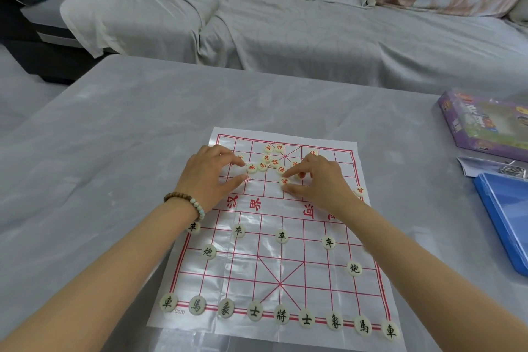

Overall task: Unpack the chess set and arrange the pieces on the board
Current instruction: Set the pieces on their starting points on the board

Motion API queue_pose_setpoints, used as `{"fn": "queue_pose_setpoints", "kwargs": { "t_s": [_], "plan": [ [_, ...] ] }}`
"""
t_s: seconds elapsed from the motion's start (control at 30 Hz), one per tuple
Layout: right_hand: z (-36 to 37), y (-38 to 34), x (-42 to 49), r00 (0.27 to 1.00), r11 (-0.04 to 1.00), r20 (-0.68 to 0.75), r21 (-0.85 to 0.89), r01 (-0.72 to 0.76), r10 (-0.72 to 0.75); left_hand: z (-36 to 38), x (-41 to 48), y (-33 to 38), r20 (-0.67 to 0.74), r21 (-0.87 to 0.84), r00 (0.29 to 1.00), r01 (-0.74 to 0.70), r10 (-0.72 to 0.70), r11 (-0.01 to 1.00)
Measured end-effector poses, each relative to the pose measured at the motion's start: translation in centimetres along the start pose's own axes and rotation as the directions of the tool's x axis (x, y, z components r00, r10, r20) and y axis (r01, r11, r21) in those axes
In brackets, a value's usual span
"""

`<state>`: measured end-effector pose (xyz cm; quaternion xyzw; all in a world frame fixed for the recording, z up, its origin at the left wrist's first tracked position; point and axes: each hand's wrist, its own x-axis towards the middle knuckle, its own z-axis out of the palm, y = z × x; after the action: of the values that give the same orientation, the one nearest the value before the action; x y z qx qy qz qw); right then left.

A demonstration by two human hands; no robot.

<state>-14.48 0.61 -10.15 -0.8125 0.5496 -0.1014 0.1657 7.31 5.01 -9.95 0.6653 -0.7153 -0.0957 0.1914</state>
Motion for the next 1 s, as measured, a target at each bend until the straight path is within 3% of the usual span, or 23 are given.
{"fn": "queue_pose_setpoints", "kwargs": {
  "t_s": [0.27, 0.57, 0.77, 1.0],
  "plan": [
    [-0.1, -0.2, -0.6, 1.000, 1.000, -0.008, 0.030, -0.003, 0.003, -0.1, 0.4, -0.9, -0.017, -0.022, 0.998, 0.068, -0.068, 0.997],
    [-0.8, -0.6, -0.3, 0.990, 0.978, -0.137, 0.204, 0.041, -0.013, 0.4, 2.1, -1.4, 0.165, -0.024, 0.985, 0.060, -0.055, 0.998],
    [-0.3, -1.3, -0.1, 0.988, 0.970, -0.150, 0.235, 0.062, -0.027, -0.2, 3.0, -1.8, 0.127, -0.051, 0.989, 0.085, -0.078, 0.995],
    [-0.1, -1.5, -0.3, 0.987, 0.965, -0.161, 0.255, 0.059, -0.018, -0.7, 0.9, -1.5, 0.214, -0.183, 0.974, 0.117, -0.076, 0.976]
  ]
}}
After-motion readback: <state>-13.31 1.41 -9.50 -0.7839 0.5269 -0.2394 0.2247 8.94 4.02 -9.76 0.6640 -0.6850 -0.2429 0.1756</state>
